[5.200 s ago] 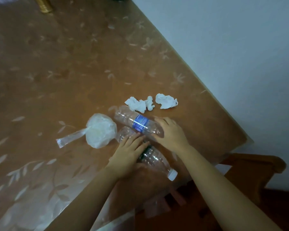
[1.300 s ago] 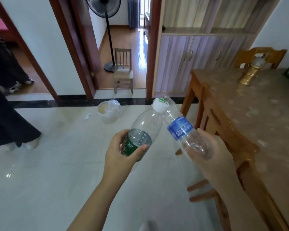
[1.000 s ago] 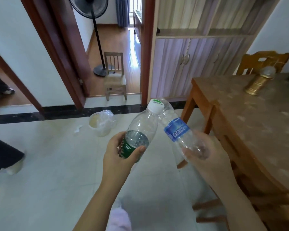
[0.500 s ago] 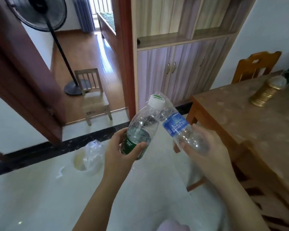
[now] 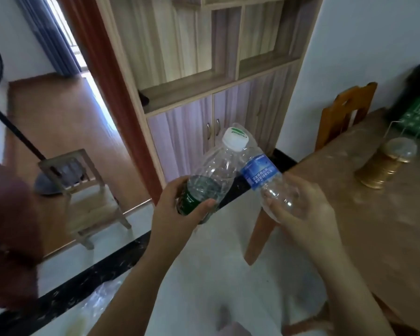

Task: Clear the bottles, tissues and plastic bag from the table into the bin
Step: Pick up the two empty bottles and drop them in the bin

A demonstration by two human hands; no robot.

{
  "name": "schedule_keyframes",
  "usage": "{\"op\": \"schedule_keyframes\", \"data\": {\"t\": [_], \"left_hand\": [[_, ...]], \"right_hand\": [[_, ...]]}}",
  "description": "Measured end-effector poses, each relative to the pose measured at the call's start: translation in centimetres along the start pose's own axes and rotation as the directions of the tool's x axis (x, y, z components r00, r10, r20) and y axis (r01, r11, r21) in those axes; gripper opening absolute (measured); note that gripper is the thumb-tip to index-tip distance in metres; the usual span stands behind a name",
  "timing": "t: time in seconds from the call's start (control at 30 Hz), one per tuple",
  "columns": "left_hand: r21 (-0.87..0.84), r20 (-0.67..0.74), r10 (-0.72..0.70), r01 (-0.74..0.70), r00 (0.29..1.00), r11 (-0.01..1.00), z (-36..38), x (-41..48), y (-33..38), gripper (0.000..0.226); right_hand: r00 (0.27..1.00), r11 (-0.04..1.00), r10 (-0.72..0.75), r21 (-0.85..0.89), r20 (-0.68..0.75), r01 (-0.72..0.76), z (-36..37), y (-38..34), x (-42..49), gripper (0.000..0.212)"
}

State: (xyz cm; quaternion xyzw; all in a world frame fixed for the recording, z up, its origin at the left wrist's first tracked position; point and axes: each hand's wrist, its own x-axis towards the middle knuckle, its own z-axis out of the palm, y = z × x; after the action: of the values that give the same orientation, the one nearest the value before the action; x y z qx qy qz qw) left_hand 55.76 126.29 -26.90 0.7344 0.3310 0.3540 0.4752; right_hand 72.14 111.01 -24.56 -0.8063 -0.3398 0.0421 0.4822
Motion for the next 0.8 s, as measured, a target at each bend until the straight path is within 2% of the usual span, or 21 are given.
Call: {"op": "schedule_keyframes", "data": {"t": [0.13, 0.43, 0.53, 0.63, 0.8], "left_hand": [[-0.038, 0.052, 0.011, -0.009, 0.999, 0.999, 2.1, 8.2, -1.4, 0.048], [-0.087, 0.151, 0.055, -0.042, 0.987, 0.995, 5.8, 25.5, -5.6, 0.046], [-0.094, 0.22, 0.114, -0.095, 0.969, 0.991, 6.8, 31.9, -6.7, 0.045], [-0.133, 0.282, 0.122, -0.087, 0.952, 0.987, 8.5, 37.9, -7.2, 0.051], [-0.203, 0.39, 0.185, -0.112, 0.902, 0.973, 14.3, 45.8, -7.7, 0.047]], "right_hand": [[0.998, 1.0, 0.009, -0.016, -0.057, -0.01, 1.8, 0.7, 7.1, 0.055], [0.985, 0.994, 0.096, -0.037, -0.146, -0.102, 7.9, 2.7, 20.8, 0.054], [0.975, 0.985, 0.124, -0.094, -0.185, -0.143, 10.0, 3.2, 25.7, 0.055], [0.962, 0.964, 0.138, -0.189, -0.234, -0.185, 11.1, 3.5, 30.0, 0.055], [0.909, 0.932, 0.223, -0.197, -0.352, -0.305, 11.1, 5.1, 35.4, 0.055]]}}
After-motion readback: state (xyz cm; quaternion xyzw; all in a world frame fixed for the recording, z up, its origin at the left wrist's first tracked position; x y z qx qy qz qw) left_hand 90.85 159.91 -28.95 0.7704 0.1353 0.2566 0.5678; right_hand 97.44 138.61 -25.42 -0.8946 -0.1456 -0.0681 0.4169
